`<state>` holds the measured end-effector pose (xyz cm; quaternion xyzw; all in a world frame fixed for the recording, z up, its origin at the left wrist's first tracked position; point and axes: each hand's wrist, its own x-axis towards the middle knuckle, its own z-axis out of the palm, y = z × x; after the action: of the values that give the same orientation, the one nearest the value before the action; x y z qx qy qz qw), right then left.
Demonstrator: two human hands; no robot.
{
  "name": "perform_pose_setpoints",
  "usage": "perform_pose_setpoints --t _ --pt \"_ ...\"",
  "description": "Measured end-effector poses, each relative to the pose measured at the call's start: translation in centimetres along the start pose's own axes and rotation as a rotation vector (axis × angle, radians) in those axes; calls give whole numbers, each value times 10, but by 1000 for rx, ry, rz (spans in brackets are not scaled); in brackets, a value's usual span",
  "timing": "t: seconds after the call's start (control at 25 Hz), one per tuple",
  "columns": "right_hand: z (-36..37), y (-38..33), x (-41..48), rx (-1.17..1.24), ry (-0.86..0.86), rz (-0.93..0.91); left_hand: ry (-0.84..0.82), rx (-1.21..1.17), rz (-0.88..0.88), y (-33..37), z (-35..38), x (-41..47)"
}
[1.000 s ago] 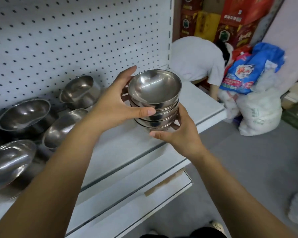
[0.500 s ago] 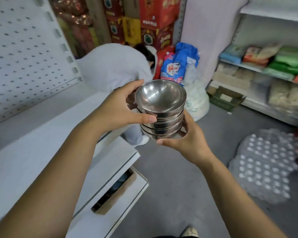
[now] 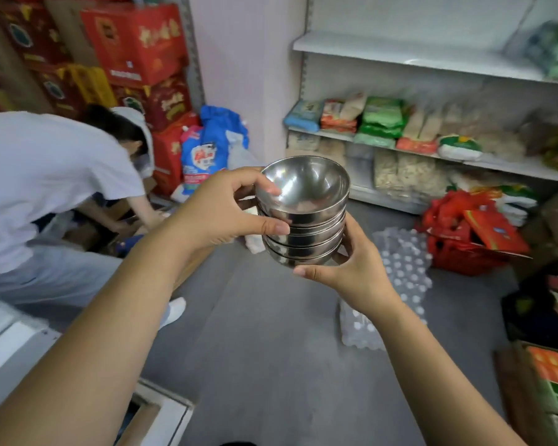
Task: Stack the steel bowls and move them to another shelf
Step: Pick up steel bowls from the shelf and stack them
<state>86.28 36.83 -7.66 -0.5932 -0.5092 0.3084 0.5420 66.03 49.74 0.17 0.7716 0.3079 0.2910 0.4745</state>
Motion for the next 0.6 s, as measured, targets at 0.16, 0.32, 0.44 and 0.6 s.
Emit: perform_pose_setpoints --t 0.16,0.32,0.44,0.6 --pt "-49 15 20 -15 103 31 -68 23 77 1 39 67" --pt "-88 32 56 -40 190 54 -171 55 153 2 65 144" --pt "-112 46 99 -62 266 48 -241 96 182 0 73 210" --pt "-136 62 177 -72 358 31 -326 188 246 4 72 311"
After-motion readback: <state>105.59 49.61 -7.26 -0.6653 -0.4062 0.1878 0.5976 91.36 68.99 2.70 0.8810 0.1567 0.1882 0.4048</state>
